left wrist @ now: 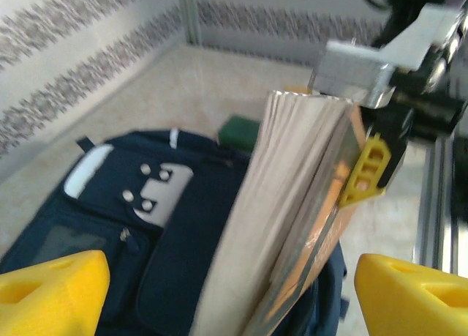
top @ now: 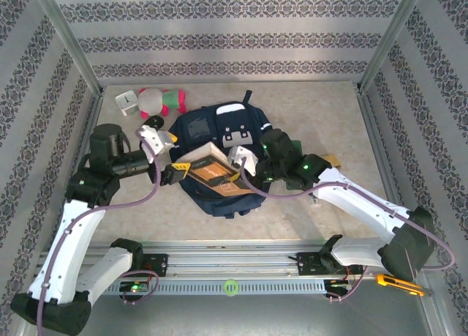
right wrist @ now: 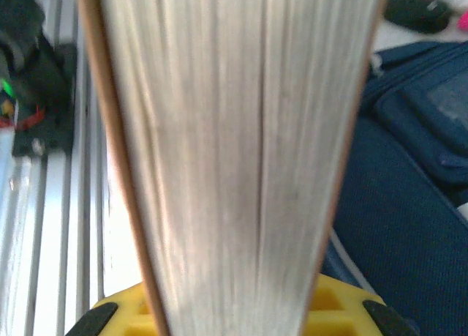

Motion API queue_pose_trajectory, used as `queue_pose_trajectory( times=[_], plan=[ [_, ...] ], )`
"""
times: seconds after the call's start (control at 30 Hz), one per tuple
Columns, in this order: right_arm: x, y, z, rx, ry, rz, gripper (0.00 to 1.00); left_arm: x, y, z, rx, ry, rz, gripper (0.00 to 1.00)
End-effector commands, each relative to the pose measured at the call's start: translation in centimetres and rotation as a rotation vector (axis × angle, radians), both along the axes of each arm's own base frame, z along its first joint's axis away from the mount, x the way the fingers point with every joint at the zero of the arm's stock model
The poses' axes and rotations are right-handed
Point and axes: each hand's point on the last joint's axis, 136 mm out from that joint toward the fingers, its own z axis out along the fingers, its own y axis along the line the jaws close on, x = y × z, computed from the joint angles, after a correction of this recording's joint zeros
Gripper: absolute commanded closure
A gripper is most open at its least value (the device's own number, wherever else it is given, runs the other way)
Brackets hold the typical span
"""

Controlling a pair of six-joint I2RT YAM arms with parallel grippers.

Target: Pack the student bag

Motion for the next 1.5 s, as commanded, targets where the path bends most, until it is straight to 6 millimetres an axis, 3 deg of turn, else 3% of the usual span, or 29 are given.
queue_pose_trajectory(
  times=[0.0,0.17,0.27,0.37,0.4,0.47,0.57,0.67,0.8,0.93,1.03,1.23,1.33,1.4,1.43,1.47],
  plan=[
    [-0.2,0.3,1.7,-0.044,-0.156,0.122,1.00,-1.8,-0.5,-3.8,0.188,0.032,-0.119,0.12],
    [-0.5,1.4,2.0,-0.027,-0.154,0.170,1.00,-1.6,-2.8,-5.8,0.229,0.097,-0.195,0.15],
    [-0.9,1.9,2.5,-0.006,-0.155,0.203,1.00,-1.2,-3.9,-5.7,0.202,0.114,-0.218,0.26],
    [-0.6,1.3,2.9,0.013,-0.142,0.185,0.98,-1.6,-5.0,-4.6,0.128,0.111,-0.269,0.65],
    [-0.3,0.9,3.2,0.038,-0.128,0.166,0.92,-1.6,-5.3,-4.3,0.101,0.100,-0.277,0.80],
    [0.4,-0.4,3.8,0.099,-0.092,0.117,0.75,-1.8,-5.7,-3.5,0.047,0.060,-0.288,0.98],
    [0.7,-2.7,4.9,0.243,-0.044,0.053,0.53,-1.7,-6.3,-1.7,-0.068,0.018,-0.283,1.00],
    [1.6,-5.4,6.1,0.413,-0.022,-0.064,0.43,-1.5,-7.1,0.6,-0.205,0.001,-0.288,1.00],
    [1.2,-8.4,7.4,0.588,-0.028,-0.141,0.34,-1.1,-7.7,3.3,-0.351,-0.014,-0.302,1.00],
    [0.0,-8.8,7.8,0.673,0.012,-0.125,0.32,-0.7,-8.2,5.2,-0.444,-0.026,-0.331,1.00],
    [-0.4,-8.4,8.7,0.733,0.052,-0.097,0.32,-0.6,-8.6,5.7,-0.468,-0.005,-0.367,1.00],
    [-0.8,-7.2,11.8,0.828,0.032,-0.018,0.38,-0.4,-9.3,4.4,-0.446,0.037,-0.407,0.98],
    [-1.3,-6.1,12.1,0.820,0.057,0.040,0.56,-0.4,-9.5,4.1,-0.448,0.047,-0.423,0.98],
    [-1.1,-5.8,12.1,0.818,0.067,0.045,0.87,-0.1,-9.6,3.8,-0.447,0.061,-0.422,0.97],
    [-0.7,-6.0,12.0,0.820,0.067,0.024,1.00,0.1,-9.7,3.4,-0.441,0.068,-0.408,0.92],
    [0.3,-6.7,11.7,0.830,0.080,-0.036,1.00,1.0,-9.5,2.7,-0.421,0.072,-0.358,0.80]
  ],
)
